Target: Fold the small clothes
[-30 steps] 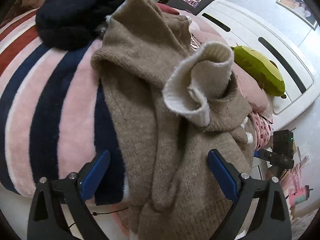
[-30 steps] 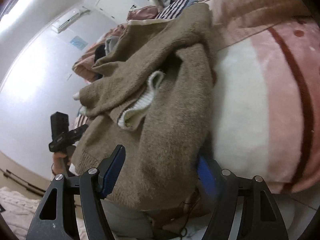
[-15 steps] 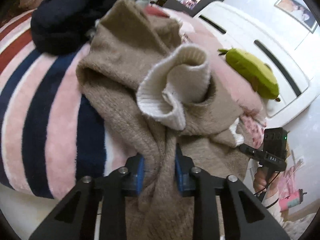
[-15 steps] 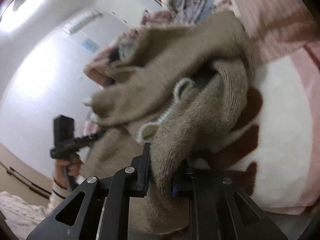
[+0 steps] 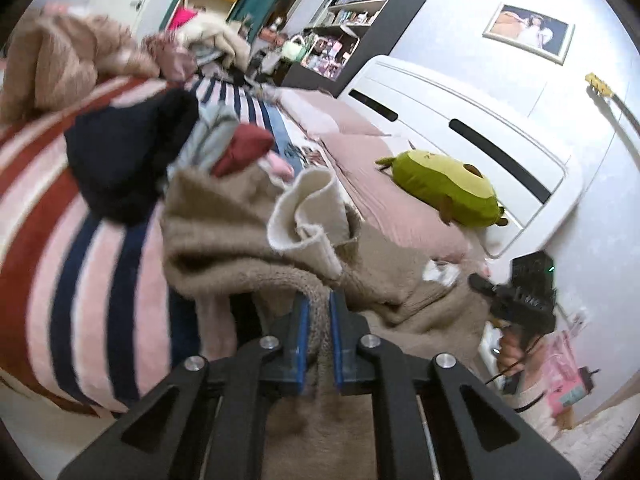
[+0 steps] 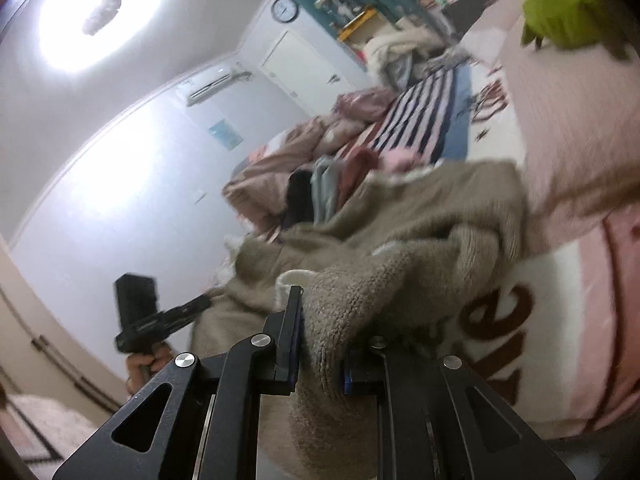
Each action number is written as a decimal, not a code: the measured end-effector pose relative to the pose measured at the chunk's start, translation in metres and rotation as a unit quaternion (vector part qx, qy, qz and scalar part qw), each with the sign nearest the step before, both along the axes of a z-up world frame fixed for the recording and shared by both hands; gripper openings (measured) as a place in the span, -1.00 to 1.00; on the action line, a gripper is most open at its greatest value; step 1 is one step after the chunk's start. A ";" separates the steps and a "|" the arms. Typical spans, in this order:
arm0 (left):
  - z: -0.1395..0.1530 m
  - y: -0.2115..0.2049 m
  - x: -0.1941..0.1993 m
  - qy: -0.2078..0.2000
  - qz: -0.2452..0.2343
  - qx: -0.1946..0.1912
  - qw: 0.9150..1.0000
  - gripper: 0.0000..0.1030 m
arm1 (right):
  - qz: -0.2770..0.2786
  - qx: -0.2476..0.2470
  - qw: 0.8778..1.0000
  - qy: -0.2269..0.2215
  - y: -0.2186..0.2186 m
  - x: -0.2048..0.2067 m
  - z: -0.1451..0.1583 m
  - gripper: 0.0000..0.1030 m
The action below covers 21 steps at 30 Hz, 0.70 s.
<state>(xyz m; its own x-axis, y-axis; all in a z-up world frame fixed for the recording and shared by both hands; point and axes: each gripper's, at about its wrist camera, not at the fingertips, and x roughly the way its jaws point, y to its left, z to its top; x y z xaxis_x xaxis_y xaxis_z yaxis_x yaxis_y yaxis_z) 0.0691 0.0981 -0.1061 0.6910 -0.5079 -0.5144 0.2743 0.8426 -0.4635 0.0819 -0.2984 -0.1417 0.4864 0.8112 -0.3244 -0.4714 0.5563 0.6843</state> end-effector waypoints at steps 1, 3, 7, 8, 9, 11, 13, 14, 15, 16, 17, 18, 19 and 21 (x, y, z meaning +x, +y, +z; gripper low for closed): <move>0.004 0.001 0.007 -0.003 0.002 0.011 1.000 -0.86 | -0.007 -0.002 1.000 -0.002 -0.001 0.007 0.006 -0.81; 0.012 0.003 0.028 -0.010 0.006 0.017 1.000 -0.86 | -0.023 -0.020 1.000 -0.002 -0.002 0.024 0.015 -0.81; 0.014 0.003 0.095 -0.005 0.021 0.058 0.998 -0.85 | -0.053 -0.085 0.995 0.023 0.011 0.085 0.017 -0.81; 0.009 0.003 0.117 0.004 0.025 0.070 0.997 -0.85 | -0.058 -0.099 0.993 0.029 0.014 0.100 0.015 -0.81; 0.001 0.002 0.139 0.016 0.027 0.078 0.996 -0.85 | -0.063 -0.111 0.991 0.041 0.017 0.118 0.010 -0.81; -0.017 0.000 0.172 0.046 0.026 0.093 0.994 -0.85 | -0.074 -0.136 0.985 0.070 0.023 0.150 -0.007 -0.81; -0.038 -0.003 0.199 0.071 0.023 0.103 0.992 -0.83 | -0.085 -0.168 0.978 0.093 0.031 0.176 -0.025 -0.80; -0.048 -0.005 0.213 0.080 0.022 0.109 0.991 -0.82 | -0.088 -0.187 0.973 0.106 0.035 0.188 -0.035 -0.80; -0.057 -0.007 0.225 0.089 0.024 0.118 0.989 -0.78 | -0.088 -0.198 0.970 0.111 0.038 0.194 -0.042 -0.79; -0.063 -0.008 0.231 0.096 0.026 0.123 0.987 -0.75 | -0.085 -0.217 0.966 0.114 0.043 0.201 -0.049 -0.79; -0.072 -0.007 0.240 0.111 0.026 0.120 0.986 -0.75 | -0.083 -0.238 0.961 0.113 0.048 0.206 -0.054 -0.79; -0.078 -0.004 0.246 0.123 0.027 0.107 0.986 -0.67 | -0.082 -0.252 0.958 0.110 0.052 0.207 -0.057 -0.75; -0.080 -0.002 0.245 0.127 0.030 0.098 0.987 -0.49 | -0.082 -0.259 0.956 0.108 0.054 0.207 -0.057 -0.73; -0.080 0.008 0.243 0.135 0.038 0.085 0.986 -0.06 | -0.079 -0.262 0.956 0.108 0.055 0.204 -0.055 -0.57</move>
<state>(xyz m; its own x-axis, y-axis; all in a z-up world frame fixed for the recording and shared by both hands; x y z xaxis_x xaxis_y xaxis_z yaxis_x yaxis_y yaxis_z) 0.3117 0.1060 -0.1857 0.5496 -0.3509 -0.7581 0.0933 0.9276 -0.3617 0.2861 -0.2437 -0.1964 0.4655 0.4313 -0.7728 -0.2324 0.9021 0.3635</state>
